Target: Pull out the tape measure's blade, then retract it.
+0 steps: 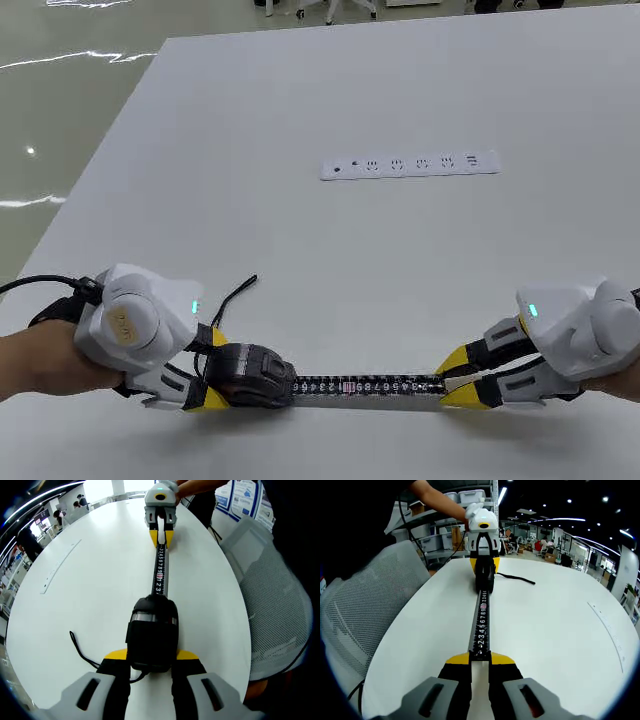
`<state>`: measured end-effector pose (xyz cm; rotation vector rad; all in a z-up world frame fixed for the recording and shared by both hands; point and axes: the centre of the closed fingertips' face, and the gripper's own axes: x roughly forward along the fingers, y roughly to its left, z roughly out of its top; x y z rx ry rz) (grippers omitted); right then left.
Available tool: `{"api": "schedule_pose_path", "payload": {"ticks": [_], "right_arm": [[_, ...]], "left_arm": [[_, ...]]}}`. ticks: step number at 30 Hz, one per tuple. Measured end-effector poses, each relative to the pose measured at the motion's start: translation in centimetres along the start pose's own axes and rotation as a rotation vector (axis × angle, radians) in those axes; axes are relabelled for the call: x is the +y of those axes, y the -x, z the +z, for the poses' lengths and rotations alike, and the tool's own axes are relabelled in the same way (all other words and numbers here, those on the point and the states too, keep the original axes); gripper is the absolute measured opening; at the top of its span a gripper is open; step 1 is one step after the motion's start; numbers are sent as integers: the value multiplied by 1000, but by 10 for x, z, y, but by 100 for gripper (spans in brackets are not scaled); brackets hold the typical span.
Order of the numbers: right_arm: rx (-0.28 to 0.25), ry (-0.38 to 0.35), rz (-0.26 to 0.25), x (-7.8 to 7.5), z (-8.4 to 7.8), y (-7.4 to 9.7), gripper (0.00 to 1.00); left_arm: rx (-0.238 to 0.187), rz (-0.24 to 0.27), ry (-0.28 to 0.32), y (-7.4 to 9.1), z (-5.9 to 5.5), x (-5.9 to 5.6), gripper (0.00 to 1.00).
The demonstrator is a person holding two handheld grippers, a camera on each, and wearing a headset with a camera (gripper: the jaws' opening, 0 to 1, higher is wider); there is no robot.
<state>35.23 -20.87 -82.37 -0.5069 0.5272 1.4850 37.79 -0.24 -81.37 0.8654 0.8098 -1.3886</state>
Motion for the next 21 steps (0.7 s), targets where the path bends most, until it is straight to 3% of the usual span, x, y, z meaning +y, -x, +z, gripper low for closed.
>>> {"api": "schedule_pose_path", "payload": {"ticks": [21], "right_arm": [[-1,2,3,1,-3,6,10]], "left_arm": [[5,0,1,0,0,0,26]]}}
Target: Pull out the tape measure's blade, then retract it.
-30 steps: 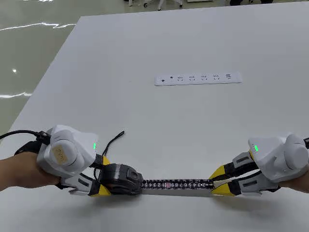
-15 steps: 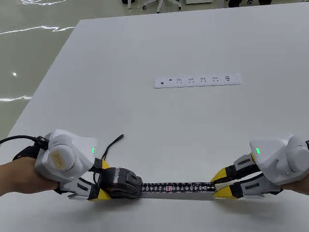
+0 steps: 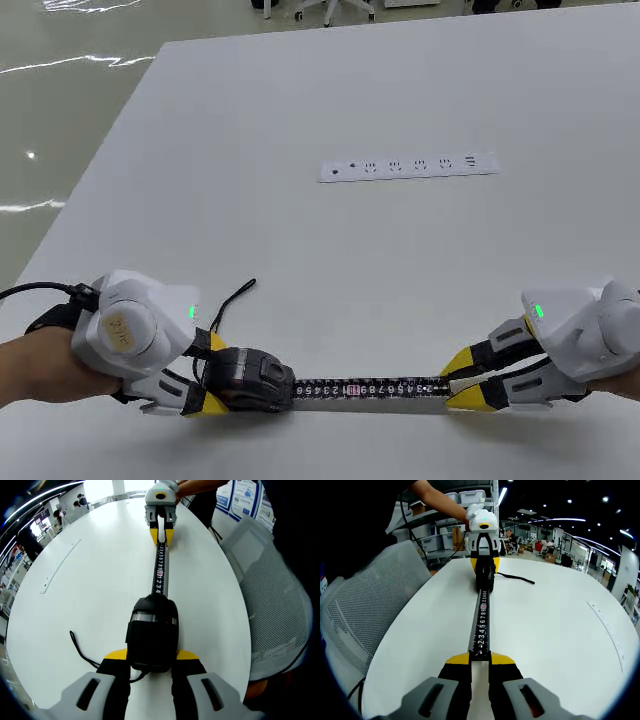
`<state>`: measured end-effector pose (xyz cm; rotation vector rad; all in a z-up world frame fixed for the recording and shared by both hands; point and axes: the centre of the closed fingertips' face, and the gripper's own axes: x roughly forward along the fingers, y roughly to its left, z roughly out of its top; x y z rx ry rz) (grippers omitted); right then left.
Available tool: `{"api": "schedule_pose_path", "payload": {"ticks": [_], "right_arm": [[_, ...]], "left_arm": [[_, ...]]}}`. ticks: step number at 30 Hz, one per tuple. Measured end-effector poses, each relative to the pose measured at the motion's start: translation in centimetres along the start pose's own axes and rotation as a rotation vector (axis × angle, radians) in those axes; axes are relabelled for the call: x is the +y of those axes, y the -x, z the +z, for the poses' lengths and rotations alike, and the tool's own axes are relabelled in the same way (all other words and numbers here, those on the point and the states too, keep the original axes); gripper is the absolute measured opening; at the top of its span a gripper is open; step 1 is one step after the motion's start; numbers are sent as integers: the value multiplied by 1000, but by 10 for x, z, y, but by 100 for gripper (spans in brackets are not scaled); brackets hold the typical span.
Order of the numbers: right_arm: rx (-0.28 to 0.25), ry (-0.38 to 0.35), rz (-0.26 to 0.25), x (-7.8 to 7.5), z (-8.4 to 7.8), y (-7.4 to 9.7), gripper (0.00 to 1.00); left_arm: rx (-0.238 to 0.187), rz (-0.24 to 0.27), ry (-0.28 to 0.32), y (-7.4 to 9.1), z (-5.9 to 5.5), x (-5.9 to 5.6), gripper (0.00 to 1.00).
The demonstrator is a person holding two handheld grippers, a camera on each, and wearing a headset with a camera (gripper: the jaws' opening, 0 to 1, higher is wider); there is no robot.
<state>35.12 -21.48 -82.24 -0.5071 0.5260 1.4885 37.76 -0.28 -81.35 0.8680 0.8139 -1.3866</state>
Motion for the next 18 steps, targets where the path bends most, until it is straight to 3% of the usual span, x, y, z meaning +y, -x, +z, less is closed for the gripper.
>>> {"api": "schedule_pose_path", "payload": {"ticks": [18], "right_arm": [[3,-3,0,1,-5,6,10]], "left_arm": [[2,4,0,0,0,0,26]]}}
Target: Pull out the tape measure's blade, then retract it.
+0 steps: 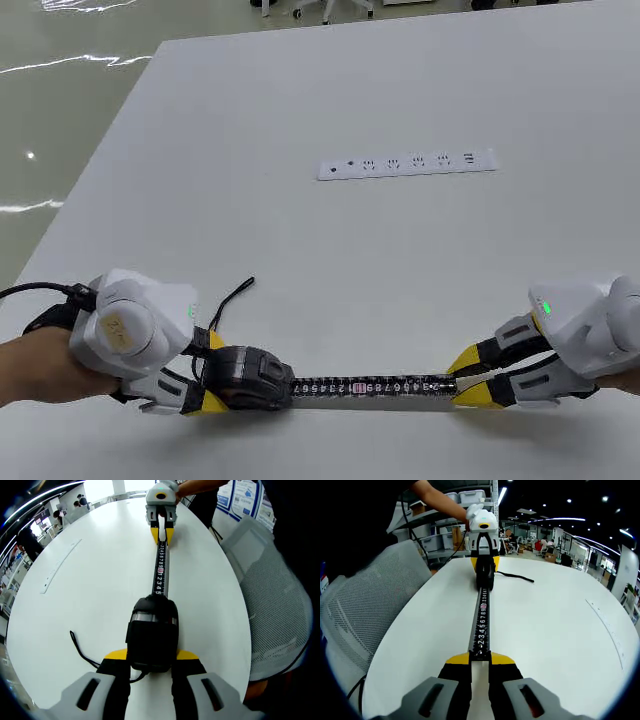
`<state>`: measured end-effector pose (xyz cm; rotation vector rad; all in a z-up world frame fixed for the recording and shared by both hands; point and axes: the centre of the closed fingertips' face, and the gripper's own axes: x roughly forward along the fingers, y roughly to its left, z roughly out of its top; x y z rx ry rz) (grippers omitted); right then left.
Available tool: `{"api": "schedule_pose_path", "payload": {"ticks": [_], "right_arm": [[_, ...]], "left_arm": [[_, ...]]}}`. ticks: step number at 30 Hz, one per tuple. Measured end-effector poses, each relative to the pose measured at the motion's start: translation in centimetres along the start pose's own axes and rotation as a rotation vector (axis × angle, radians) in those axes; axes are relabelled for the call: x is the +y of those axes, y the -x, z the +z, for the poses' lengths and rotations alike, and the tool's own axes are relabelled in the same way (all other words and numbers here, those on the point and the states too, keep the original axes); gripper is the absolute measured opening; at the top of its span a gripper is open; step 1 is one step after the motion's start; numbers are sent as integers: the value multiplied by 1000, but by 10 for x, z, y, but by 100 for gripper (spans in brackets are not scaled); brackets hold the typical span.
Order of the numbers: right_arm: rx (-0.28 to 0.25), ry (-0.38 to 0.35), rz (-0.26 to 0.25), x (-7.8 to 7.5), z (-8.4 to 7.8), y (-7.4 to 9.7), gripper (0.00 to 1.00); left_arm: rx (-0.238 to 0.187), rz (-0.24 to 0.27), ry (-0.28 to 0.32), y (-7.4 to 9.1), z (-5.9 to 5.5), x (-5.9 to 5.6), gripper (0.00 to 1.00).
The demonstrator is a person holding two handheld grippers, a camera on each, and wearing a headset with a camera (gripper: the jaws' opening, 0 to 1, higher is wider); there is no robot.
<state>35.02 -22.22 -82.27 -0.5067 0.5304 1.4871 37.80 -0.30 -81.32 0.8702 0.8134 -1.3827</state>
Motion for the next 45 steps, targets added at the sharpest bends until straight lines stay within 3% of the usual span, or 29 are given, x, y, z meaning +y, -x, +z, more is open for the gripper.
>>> {"api": "schedule_pose_path", "payload": {"ticks": [45], "right_arm": [[18,-17,-1,5,-11,17,10]], "left_arm": [[-4,-1,-5,0,4,-3,26]]}}
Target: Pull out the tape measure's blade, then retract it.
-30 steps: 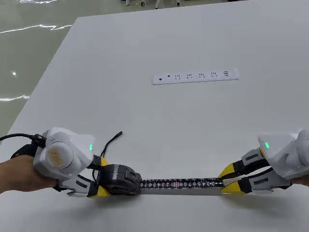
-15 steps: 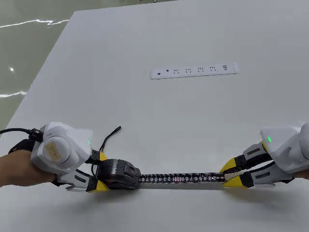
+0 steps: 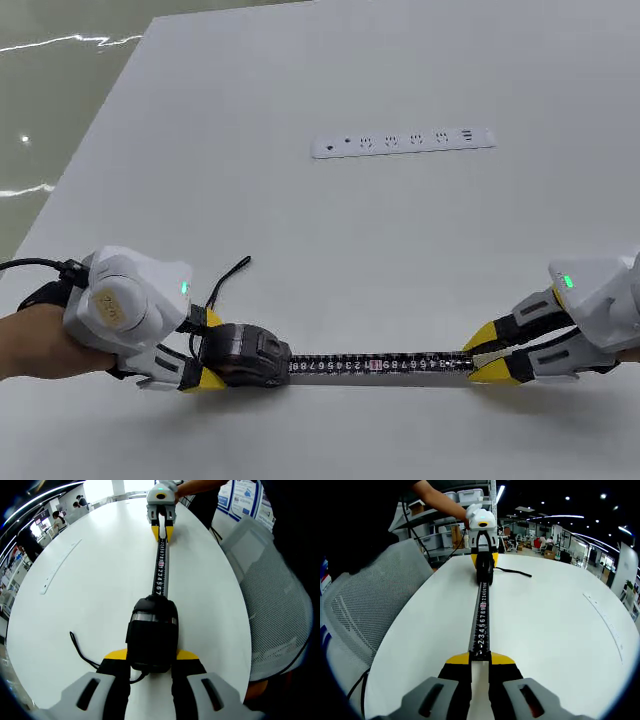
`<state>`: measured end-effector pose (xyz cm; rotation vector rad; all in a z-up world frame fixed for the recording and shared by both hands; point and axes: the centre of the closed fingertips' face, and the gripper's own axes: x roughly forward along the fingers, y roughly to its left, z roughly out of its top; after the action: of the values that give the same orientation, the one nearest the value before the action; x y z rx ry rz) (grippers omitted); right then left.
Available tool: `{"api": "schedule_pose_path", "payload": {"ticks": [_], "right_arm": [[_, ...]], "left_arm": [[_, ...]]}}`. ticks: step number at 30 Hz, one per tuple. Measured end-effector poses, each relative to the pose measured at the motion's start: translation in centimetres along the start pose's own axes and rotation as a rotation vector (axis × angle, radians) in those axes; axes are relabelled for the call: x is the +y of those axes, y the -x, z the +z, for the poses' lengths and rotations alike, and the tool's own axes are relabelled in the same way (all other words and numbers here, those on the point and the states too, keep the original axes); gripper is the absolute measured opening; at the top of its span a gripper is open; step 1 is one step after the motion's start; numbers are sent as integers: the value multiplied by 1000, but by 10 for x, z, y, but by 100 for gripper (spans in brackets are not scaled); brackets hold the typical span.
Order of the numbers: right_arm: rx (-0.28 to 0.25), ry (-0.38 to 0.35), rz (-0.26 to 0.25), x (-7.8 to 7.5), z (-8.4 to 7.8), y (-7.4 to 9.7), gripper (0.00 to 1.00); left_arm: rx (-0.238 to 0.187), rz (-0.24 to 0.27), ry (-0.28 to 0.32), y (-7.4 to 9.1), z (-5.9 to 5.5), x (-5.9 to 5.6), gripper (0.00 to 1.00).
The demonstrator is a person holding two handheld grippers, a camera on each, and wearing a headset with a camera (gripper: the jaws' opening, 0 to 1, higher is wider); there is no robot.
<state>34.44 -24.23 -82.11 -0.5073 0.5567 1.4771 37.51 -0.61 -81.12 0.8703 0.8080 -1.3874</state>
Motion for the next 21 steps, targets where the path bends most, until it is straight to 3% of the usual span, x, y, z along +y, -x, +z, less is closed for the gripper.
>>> {"api": "schedule_pose_path", "payload": {"ticks": [21], "right_arm": [[11,-15,-4,1,-11,13,10]], "left_arm": [[2,-5,-5,-1,2,0,26]]}}
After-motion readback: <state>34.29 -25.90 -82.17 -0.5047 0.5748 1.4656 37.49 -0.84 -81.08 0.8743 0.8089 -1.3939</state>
